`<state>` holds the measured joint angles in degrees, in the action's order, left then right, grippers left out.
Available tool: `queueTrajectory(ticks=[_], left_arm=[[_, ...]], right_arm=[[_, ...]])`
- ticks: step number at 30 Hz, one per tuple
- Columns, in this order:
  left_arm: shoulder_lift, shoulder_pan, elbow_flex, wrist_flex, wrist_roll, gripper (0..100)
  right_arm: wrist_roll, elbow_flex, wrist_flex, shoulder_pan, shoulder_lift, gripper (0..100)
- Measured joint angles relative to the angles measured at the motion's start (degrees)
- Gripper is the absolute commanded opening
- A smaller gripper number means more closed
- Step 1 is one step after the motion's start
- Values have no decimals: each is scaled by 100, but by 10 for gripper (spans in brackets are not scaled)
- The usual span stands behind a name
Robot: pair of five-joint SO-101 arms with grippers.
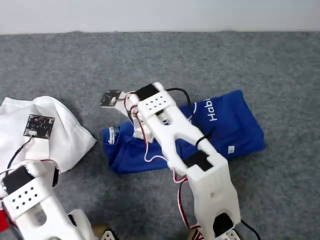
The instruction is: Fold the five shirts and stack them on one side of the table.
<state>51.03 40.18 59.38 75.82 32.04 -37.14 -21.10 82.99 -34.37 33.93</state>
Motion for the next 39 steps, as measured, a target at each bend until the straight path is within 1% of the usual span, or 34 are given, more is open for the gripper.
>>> queueTrajectory(ticks=[3,6,8,12,16,25,27,30,35,39], left_arm=[[0,-9,114,0,0,73],[0,0,114,0,0,73],[0,0,114,0,0,73],[0,-9,114,0,0,73],[0,0,114,0,0,73],[0,-9,114,0,0,73],[0,-9,114,0,0,73],[0,-9,114,0,0,73],[0,-9,114,0,0,73],[0,-9,114,0,0,73]], right_arm=[[0,0,-220,167,114,9],[9,-229,-114,255,114,9],[9,-598,185,273,114,9],[9,-1574,1116,273,114,9],[9,-2251,1723,9,114,9],[18,-2356,1732,-835,536,9],[176,-2356,1732,-914,703,9],[378,-2356,1670,-941,932,9],[431,-2356,1398,-941,1204,9],[431,-2356,897,-677,1336,9]])
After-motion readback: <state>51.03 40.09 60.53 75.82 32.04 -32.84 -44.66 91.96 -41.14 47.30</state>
